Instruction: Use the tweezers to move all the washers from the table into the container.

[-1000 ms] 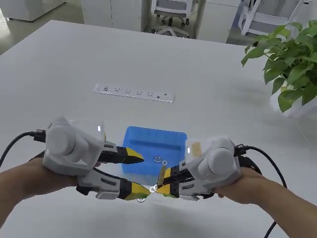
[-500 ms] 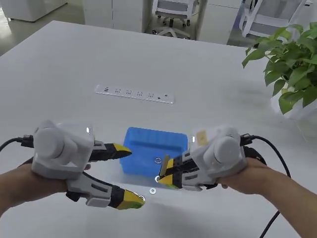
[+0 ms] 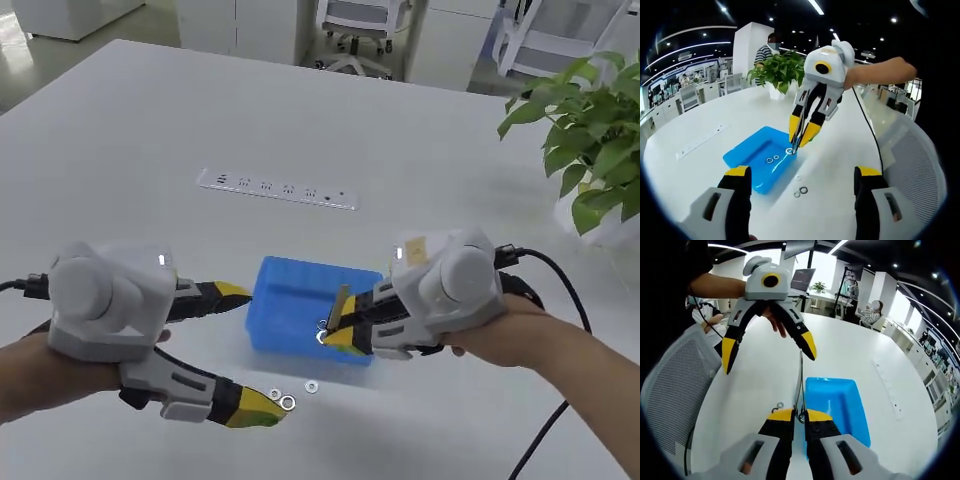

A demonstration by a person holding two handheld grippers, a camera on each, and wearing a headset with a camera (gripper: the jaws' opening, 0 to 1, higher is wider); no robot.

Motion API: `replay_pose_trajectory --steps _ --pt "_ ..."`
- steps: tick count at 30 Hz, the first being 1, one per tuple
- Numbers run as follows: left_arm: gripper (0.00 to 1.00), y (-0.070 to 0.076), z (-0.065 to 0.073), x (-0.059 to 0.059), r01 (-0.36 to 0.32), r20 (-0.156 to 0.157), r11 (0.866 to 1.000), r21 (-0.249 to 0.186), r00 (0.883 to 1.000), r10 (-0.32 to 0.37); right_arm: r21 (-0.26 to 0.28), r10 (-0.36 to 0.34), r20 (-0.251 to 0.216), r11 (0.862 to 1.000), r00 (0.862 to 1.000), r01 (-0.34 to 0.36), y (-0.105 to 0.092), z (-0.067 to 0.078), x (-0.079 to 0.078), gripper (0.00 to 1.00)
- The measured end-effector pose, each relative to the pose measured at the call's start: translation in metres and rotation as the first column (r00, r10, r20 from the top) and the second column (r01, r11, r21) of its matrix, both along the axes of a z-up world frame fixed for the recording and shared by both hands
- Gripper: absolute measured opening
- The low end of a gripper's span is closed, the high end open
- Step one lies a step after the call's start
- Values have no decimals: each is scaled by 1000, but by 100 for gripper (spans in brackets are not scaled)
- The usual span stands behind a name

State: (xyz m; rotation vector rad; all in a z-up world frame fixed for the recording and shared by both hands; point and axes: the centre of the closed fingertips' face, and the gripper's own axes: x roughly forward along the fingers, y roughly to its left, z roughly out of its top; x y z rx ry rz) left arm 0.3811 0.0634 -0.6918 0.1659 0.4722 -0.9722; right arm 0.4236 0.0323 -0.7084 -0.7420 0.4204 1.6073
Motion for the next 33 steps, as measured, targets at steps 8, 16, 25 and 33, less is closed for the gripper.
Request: replay_pose_trajectory --steps 8,16,25,33 --pt "97 7 -1 2 -22 -4 1000 2 1000 22 9 -6 6 1000 1000 6 5 1 13 9" --pt "99 11 2 5 -44 -1 999 -2 999 44 13 -9 8 1000 1000 9 11 -2 25 9" --pt "99 14 3 7 -52 1 999 -4 999 52 15 -6 6 1000 1000 6 18 -10 36 9" --pt "99 19 3 11 -58 4 998 -4 998 58 8 6 8 1000 1000 -6 23 -23 45 9"
